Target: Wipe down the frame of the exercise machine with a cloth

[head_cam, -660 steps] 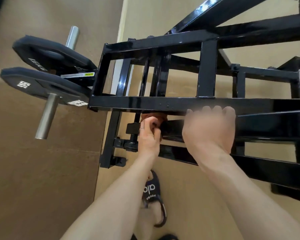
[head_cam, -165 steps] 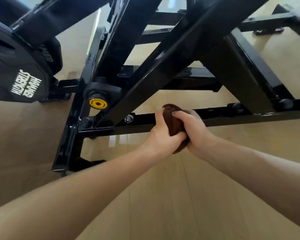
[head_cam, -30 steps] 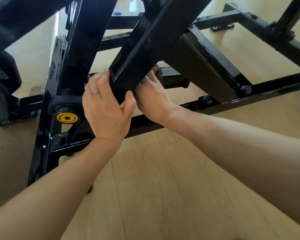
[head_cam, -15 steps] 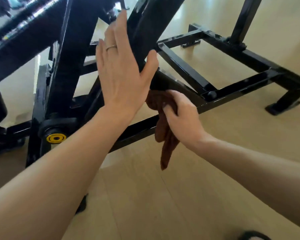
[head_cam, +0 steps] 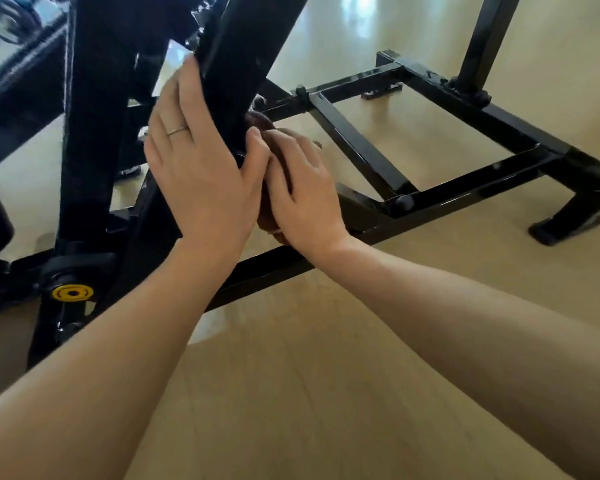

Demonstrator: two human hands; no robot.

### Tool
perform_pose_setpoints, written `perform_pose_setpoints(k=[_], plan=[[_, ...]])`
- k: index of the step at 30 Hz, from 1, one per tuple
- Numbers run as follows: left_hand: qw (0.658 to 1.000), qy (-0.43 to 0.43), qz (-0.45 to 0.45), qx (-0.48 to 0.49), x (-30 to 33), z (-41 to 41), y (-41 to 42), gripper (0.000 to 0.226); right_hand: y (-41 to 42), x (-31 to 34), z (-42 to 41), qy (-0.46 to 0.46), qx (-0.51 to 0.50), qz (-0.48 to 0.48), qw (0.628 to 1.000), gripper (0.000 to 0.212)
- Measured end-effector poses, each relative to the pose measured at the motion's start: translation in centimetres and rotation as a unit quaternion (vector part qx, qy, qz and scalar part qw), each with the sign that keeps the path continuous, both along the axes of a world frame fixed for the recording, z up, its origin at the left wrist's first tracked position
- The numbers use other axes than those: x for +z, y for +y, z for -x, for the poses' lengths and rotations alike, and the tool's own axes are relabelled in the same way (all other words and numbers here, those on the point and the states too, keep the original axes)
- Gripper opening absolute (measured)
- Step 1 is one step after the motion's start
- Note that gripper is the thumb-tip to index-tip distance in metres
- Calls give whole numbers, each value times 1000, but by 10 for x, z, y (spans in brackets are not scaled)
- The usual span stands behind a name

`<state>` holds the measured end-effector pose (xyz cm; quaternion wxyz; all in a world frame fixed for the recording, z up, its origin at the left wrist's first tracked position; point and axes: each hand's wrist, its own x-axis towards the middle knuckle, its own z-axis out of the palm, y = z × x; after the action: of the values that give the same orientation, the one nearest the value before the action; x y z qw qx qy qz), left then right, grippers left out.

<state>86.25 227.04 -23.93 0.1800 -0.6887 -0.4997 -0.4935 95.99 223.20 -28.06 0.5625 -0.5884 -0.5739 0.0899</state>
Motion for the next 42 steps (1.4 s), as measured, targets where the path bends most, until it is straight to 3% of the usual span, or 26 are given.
perform_pose_setpoints(k=[5,12,19,21,23,25,27,30,34,39,42], plan=[[999,-18,-9,37,-2,-10,0,69,0,-42,-55,55,23,53,997,32],[997,-31,-13,68,1,-21,-8,69,5,-61,-102,152,-57,172,972,34],[996,-42,38,71,10,-30,-21,74,19,-10,-47,57,106,1,993,28],[998,1,7,66,10,-27,-31,73,19,-13,-52,40,124,-16,991,28],[995,76,-65,3,4,-31,-45,65,14,-29,-67,33,117,-17,992,26],[978,181,-44,-89,-5,-48,-52,55,9,-47,-85,32,87,-1,996,24],[940,316,65,-115,-15,-70,-48,53,5,-61,-101,30,68,33,997,25],[862,463,195,-68,-25,-100,-22,60,-1,-81,-130,19,59,102,993,30],[755,576,314,6,-34,-127,9,71,-8,-100,-168,21,33,215,976,34],[752,587,297,31,-41,-136,13,61,-3,-92,-162,94,6,228,969,31],[745,595,299,29,-37,-138,16,54,2,-76,-146,107,55,187,975,30]])
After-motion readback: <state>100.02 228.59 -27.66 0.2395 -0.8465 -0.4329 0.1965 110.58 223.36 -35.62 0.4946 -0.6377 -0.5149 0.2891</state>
